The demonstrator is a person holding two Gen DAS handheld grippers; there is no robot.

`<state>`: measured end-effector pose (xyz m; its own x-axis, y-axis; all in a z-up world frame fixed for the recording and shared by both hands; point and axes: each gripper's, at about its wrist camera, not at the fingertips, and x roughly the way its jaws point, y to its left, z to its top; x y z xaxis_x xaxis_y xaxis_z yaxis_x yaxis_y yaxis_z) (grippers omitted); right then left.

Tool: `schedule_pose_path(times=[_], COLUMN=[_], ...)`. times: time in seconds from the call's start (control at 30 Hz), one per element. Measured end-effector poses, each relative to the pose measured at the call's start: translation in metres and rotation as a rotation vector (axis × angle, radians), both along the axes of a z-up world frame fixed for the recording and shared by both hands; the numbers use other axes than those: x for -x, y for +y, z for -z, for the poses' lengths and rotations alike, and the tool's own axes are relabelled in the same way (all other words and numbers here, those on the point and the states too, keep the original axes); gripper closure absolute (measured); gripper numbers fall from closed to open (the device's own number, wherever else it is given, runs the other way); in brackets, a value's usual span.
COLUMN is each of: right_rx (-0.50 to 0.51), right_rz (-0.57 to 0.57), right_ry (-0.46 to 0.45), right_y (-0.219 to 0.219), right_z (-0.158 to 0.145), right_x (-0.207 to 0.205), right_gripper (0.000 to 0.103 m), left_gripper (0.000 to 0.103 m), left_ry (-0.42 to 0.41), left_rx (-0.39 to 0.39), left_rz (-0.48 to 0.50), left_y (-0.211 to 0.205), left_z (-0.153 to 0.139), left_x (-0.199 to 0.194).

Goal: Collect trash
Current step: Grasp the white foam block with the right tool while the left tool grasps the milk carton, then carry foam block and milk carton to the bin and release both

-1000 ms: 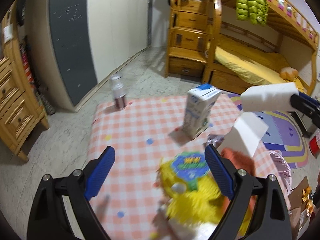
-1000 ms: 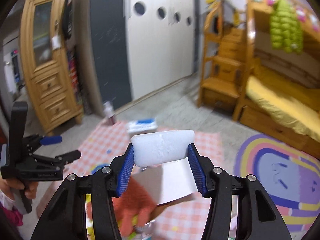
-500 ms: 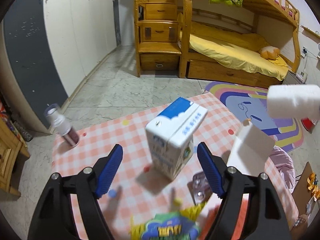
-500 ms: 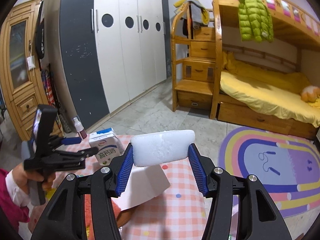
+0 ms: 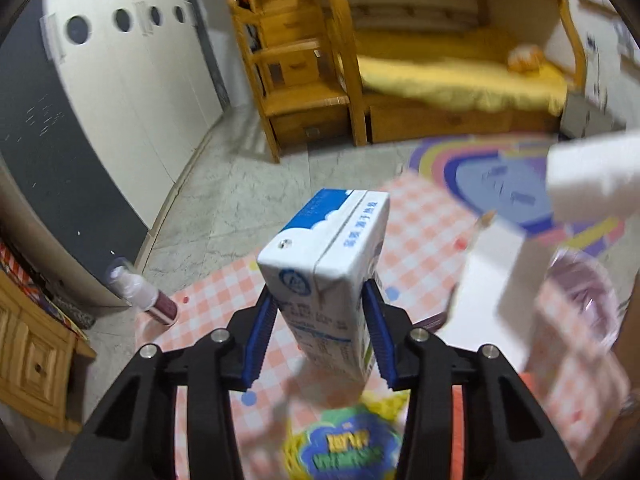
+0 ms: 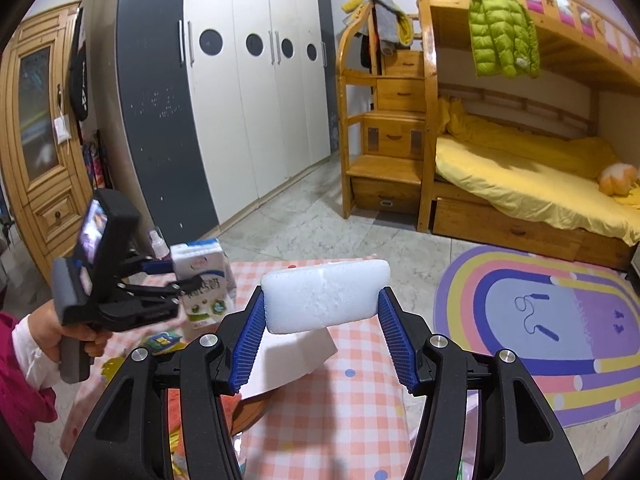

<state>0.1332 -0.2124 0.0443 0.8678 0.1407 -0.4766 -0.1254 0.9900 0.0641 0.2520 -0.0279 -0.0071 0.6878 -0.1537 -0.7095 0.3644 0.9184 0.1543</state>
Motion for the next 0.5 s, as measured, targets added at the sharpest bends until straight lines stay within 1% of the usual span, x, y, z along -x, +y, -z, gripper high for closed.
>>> schedule_pose_path(times=[0.07,0.23,0.33,0.43,0.5], right_rx=[-0.006,-0.037,-0.039,-0.041,-0.044], right_rz=[0.004,0.002,0.002,0.021,0.038], right_ry=[-0.016,-0.018,0.006,0.031,0.042], right_y=[-0.002,-0.007,-0.009,-0.014,-0.018], right_z=[-0.007,-0.012,-0.006,0.002,0.005], right_x=[0.013,0.051,0.075,0.094,0.103], right_gripper=[0.047,0.047,0.047,0.047,0.047], left_gripper=[0.061,0.061,0.061,0.061,0.061], left_ry=[-0.027,-0.085,-0.082,-0.063,-0.067], left_rx=[0.064,0.132,0.182,0.228,0.23], left_rz=[-0.022,-0.028,-0.03,-0.024,-0.028], left_y=[0.008,0.005,-0.001,-0.01,-0.019], left_z=[-0.024,-0.059,-0.065,-0.06,-0.055], left_x=[0.022,0.083,0.117,0.145,0.162])
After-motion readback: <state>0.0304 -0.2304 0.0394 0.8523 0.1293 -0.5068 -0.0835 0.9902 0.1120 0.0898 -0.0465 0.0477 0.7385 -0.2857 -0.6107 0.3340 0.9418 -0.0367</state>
